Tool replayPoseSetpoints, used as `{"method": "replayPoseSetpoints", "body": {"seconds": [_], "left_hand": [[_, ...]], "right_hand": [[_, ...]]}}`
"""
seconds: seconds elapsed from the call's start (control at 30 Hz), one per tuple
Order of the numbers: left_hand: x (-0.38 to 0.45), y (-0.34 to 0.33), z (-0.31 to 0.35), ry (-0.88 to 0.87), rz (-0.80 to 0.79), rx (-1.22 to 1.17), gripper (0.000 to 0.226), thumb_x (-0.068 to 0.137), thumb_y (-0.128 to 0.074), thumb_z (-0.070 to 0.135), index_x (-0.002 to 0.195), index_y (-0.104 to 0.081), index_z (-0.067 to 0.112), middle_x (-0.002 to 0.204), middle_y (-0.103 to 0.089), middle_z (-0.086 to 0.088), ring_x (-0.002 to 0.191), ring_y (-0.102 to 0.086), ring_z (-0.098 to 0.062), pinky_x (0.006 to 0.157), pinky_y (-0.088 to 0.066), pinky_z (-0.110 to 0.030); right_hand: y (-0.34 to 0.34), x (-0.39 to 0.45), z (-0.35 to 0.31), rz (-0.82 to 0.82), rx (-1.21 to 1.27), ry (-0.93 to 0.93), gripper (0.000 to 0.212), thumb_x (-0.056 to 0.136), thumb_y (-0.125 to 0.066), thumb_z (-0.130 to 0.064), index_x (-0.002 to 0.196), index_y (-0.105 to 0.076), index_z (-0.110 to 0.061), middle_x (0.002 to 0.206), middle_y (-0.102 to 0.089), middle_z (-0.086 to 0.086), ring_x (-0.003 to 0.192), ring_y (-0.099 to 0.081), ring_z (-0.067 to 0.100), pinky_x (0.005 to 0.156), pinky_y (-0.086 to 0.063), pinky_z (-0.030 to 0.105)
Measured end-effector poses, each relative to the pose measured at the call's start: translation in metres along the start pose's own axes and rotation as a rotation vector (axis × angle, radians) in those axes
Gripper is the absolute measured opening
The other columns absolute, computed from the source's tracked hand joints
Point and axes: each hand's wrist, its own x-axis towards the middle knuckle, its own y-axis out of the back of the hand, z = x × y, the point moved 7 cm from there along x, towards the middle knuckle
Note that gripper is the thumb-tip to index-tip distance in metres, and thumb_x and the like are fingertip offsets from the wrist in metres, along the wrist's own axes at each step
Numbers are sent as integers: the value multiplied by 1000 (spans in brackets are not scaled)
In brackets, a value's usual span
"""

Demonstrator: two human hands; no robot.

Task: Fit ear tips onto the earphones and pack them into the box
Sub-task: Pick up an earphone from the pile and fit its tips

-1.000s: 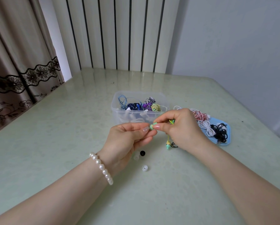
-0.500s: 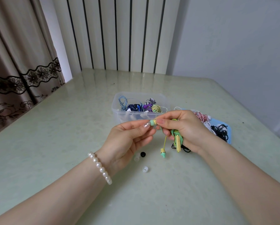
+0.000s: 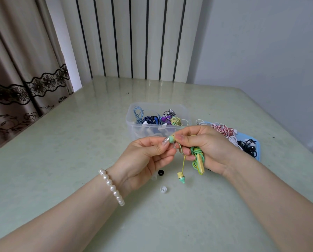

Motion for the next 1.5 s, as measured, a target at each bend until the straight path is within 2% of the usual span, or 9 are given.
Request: {"method": "replayPoseSetpoints", "body": {"seconds": [0.3,0.53,0.77,0.9,1.0,1.07,1.17,1.3,1.5], "left_hand": [[2,4,7,-126,69,20,11,73,-59,2,81,-67,0,73,-72,-12,61,-68,-12,60,-56,-21],[0,8,14,-228,144,39,13,76,-60,-1,70,-70,5,68,-71,-9,62,-68,-13,62,-57,-22],[1,9,11,-219,135,124,9,77,-62,-1,80,-69,1,72,-72,-11,65,-68,-13,67,-57,-22],[1,5,13,-224,131,133,9,74,-64,15,74,-71,10,75,-71,-6,74,-67,-14,75,-54,-26],[1,0,7,-142,67,237,33,66,-61,32,90,-69,9,86,-71,-4,84,-66,-17,81,-51,-30],[-2,-10,0,-82,-65,312,40,65,-63,25,101,-66,9,95,-71,-7,90,-67,-22,82,-52,-32],[-5,-16,-4,-68,-119,265,30,73,-62,2,103,-63,3,84,-70,-10,73,-70,-21,68,-56,-27],[1,-3,3,-113,-4,236,12,80,-56,-10,88,-61,-2,75,-68,-12,59,-67,-14,58,-56,-21],[3,2,7,-242,76,561,15,73,-65,-13,71,-62,2,65,-64,-9,53,-64,-8,58,-55,-17]], "right_hand": [[9,1,-7,149,-115,73,15,63,-70,-10,73,-66,0,52,-59,5,40,-43,10,37,-32,16],[16,1,-4,207,-109,47,9,72,-68,-5,77,-66,2,50,-61,5,40,-43,10,37,-32,18],[9,2,-2,182,-109,41,7,76,-66,-1,70,-62,0,52,-59,6,39,-46,10,36,-34,18],[7,2,-8,167,-25,63,6,76,-64,-3,71,-61,-2,54,-59,6,40,-47,10,37,-35,18],[6,1,-13,142,131,88,7,65,-63,-12,69,-62,-6,56,-59,5,42,-49,10,39,-38,17],[8,0,-15,139,251,92,10,65,-61,-13,72,-62,-5,58,-59,5,45,-50,10,40,-40,18],[13,1,-16,152,345,94,17,67,-60,-14,82,-59,-5,59,-60,3,46,-51,9,39,-41,18],[27,3,-11,233,159,42,4,74,-61,-10,78,-60,-8,60,-62,4,44,-53,10,44,-46,19],[36,7,7,332,-368,-38,5,79,-67,-4,75,-64,-7,64,-61,8,48,-53,14,48,-46,24]]}}
